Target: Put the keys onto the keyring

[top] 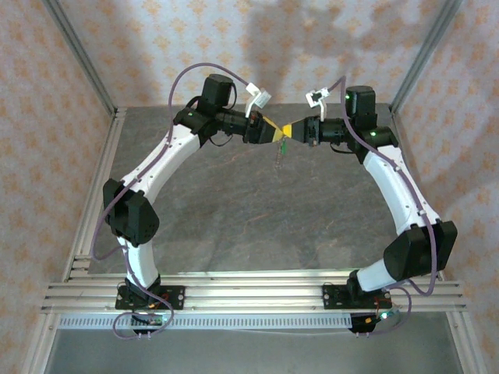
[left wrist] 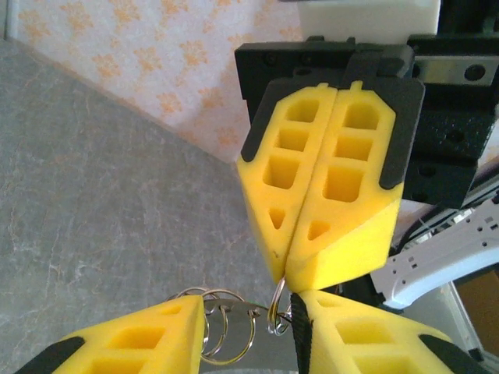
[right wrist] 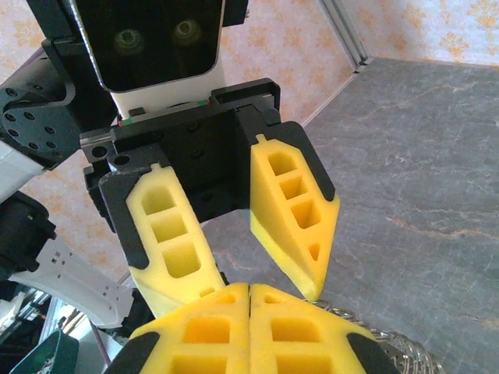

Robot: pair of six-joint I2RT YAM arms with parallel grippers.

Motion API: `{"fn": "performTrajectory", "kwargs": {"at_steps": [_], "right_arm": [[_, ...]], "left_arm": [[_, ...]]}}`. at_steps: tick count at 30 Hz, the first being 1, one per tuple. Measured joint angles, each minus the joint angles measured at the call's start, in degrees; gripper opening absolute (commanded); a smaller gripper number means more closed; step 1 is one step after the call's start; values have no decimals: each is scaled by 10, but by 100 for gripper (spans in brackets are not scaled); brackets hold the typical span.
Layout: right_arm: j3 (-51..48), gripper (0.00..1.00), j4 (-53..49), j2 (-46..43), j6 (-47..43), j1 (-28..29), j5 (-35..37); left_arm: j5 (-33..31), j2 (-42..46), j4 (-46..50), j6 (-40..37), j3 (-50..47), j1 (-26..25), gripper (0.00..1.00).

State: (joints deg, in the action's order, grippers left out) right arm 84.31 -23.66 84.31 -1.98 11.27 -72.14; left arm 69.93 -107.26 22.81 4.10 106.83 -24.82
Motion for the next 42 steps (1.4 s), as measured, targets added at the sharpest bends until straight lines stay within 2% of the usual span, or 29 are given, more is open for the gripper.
{"fn": "performTrajectory", "kwargs": {"at_steps": [7, 12, 17, 20, 27, 42], "right_arm": [[-66, 0, 106, -20, 78, -4, 28], [-92, 0, 184, -21, 132, -4, 40], [-100, 0, 227, -25, 160, -4, 46], [-101, 0, 242, -28, 169, -4, 49], [-101, 0, 259, -29, 174, -8, 56], [-101, 0, 263, -31, 177, -8, 63]], "left_arm": [[-20, 15, -142, 92, -80, -3, 28], [-42, 24, -229, 152, -118, -3, 28], [-57, 34, -300, 202, -144, -3, 26], [-59, 35, -333, 224, -150, -4, 21], [-65, 35, -364, 252, -151, -7, 0], [-80, 39, -372, 259, -156, -10, 0]]}}
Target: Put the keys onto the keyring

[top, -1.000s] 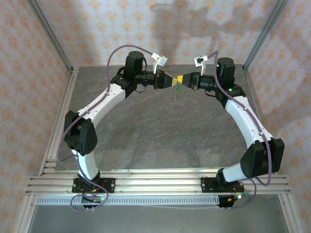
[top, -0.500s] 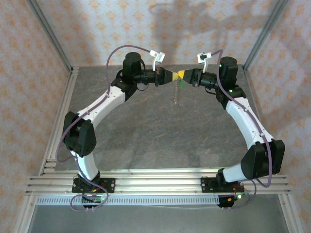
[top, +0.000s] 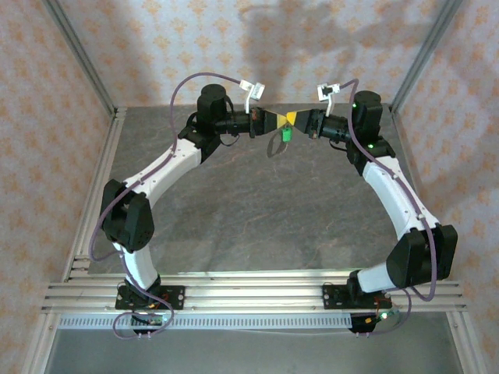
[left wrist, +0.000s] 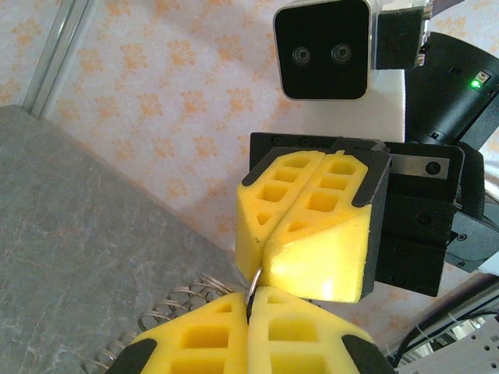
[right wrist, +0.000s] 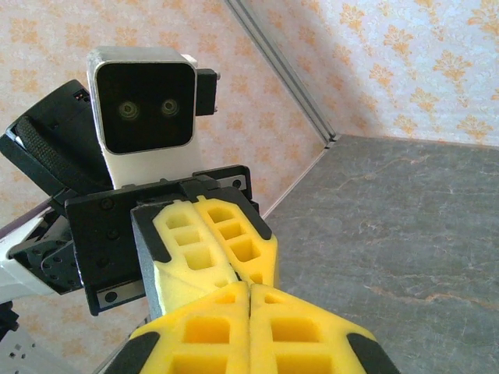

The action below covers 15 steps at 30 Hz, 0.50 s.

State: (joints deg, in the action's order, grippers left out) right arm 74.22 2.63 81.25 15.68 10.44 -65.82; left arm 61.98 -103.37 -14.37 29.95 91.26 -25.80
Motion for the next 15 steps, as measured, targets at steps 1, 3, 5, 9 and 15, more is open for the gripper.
{"fn": "performTrajectory", "kwargs": {"at_steps": [1, 3, 5, 9, 15], "right_arm": [[0, 0, 0, -1, 0, 0, 0], [0, 0, 0, -1, 2, 0, 0], [0, 0, 0, -1, 5, 0, 0], [0, 23, 0, -3, 16, 2, 4], [-11, 40, 7, -10, 36, 3, 25]], "left_arm": [[-1, 2, 0, 0, -2, 0, 0], [-7, 7, -2, -2, -9, -1, 0], [-15, 12, -5, -4, -16, -3, 0], [-25, 18, -14, -9, -26, -5, 0], [-31, 31, -23, -15, -36, -7, 0]]}}
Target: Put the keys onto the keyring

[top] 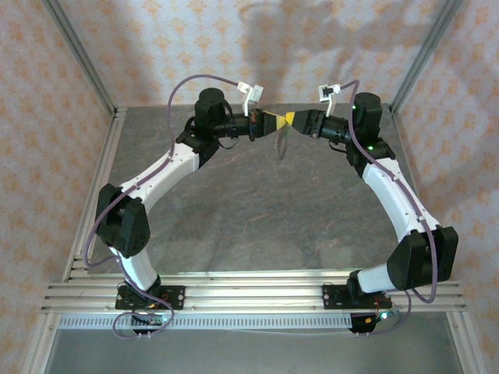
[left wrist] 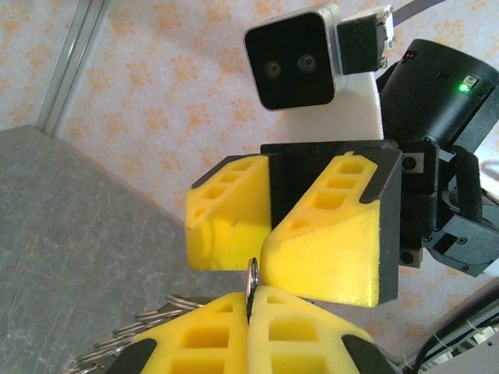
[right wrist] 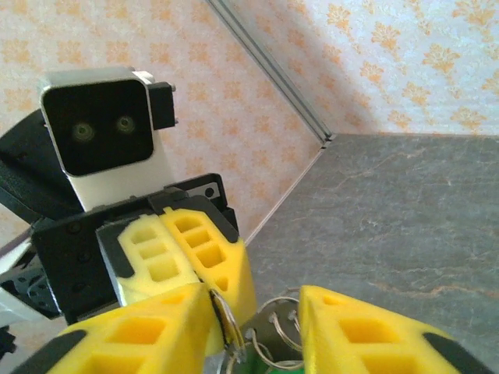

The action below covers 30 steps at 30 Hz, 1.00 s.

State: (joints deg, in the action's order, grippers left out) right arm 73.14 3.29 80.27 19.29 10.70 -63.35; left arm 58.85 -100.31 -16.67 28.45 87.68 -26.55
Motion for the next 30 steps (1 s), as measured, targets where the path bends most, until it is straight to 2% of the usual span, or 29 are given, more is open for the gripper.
{"fn": "performTrajectory", "kwargs": {"at_steps": [8, 16, 22, 30], "right_arm": [[-48, 47, 39, -45, 36, -17, 11], [-150, 50, 95, -112, 82, -39, 68], [-221, 55, 96, -150, 86, -22, 123], [-229, 57, 96, -153, 70, 22, 174]], "left_arm": [[-16, 4, -11, 0, -1, -3, 0], [-24, 4, -11, -9, -1, -3, 0], [-24, 4, -11, -15, -1, -3, 0], [-24, 4, -11, -15, -1, -3, 0]]}}
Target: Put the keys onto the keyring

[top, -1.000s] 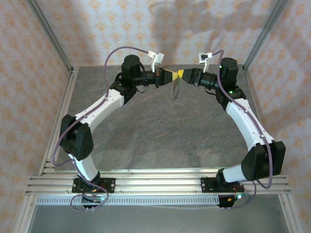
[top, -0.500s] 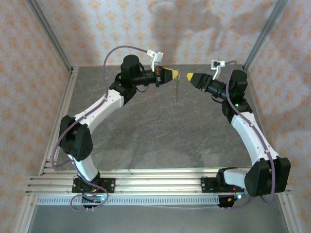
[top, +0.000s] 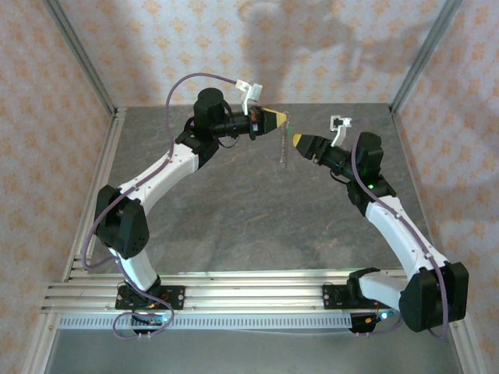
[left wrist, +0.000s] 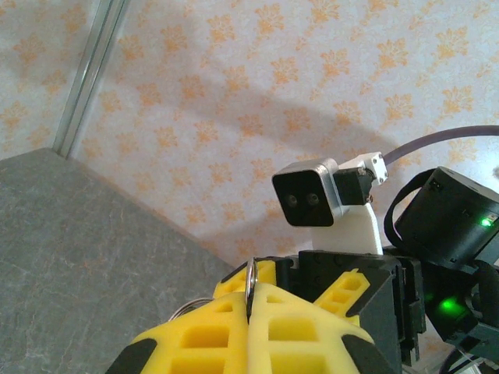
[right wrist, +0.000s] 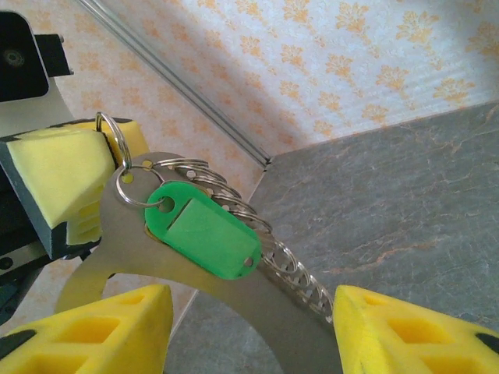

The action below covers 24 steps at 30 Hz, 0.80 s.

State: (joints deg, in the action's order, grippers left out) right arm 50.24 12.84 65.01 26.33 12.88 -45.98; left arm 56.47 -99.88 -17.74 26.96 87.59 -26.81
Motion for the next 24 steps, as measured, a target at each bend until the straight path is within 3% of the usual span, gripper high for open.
{"fn": "performTrajectory", "kwargs": {"at_steps": [16, 24], "right_arm": [[33, 55, 7, 24, -3, 28, 53], [18, 53, 115, 25, 116, -15, 117]], "left_arm": [[0, 1, 0, 0, 0, 0, 0], [-37, 23, -67, 39, -52, 0, 0]]}}
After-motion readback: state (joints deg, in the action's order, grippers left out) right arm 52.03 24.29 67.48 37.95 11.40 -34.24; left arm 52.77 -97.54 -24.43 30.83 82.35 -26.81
